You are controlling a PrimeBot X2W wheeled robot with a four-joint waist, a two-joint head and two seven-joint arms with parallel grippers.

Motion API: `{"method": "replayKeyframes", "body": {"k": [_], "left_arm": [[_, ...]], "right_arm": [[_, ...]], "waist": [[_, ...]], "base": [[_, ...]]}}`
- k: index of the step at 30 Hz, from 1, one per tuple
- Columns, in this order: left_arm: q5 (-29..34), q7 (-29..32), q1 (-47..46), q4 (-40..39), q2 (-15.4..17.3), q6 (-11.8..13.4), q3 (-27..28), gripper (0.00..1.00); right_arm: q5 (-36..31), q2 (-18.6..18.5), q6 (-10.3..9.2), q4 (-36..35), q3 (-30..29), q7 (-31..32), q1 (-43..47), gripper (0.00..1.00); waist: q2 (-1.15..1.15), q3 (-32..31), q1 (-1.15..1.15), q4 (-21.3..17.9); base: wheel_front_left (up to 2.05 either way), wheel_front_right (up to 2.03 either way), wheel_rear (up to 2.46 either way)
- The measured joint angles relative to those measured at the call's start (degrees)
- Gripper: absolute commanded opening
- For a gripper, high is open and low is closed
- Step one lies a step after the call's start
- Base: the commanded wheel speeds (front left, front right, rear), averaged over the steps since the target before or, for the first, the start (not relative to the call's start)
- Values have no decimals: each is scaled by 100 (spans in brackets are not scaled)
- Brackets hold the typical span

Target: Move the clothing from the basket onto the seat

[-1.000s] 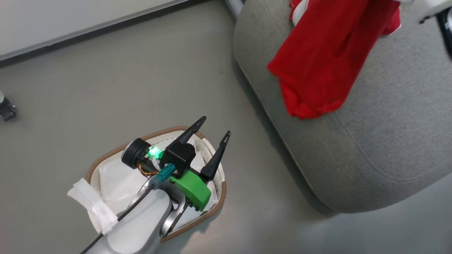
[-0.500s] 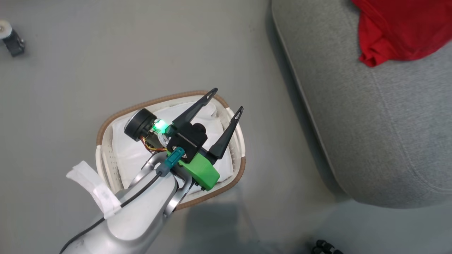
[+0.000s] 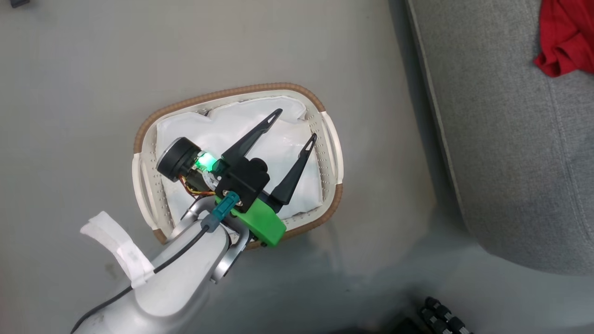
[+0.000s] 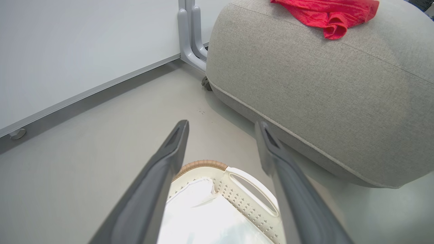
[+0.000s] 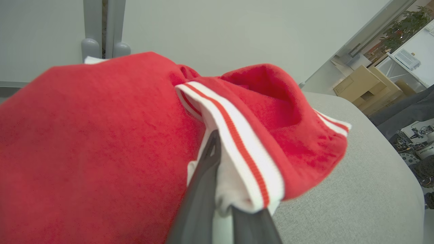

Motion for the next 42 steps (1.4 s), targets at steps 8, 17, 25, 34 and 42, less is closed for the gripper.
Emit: {"method": "replayKeyframes", "body": {"k": [8, 17, 25, 34, 42], "left_arm": [[-53, -53, 1, -10, 19, 71, 23, 100], [-230, -187, 187, 69, 1, 149, 178, 100], [-450, -246, 467, 159, -113, 192, 393, 100], [-512, -270, 1051, 75, -283, 255, 926, 100], [-457, -271, 1928, -162, -359, 301, 1856, 100]], "right_arm": [[-498, 447, 0, 69, -320, -212, 95, 100], [-530, 946, 0, -555, -353, -294, 918, 100], [-261, 1126, 0, -1269, -115, -294, 1614, 100], [-34, 1148, 0, -1746, 399, -254, 2033, 100], [335, 1339, 0, -2210, 699, -134, 2562, 100]], "waist": [[0, -42, 0, -36], [0, -441, -1, -190], [0, -1006, -1, -223], [0, -1759, -1, -113], [0, -2512, -1, 202]], "base": [[0, 0, 0], [0, 0, 0], [0, 0, 0], [0, 0, 0], [0, 0, 0]]}}
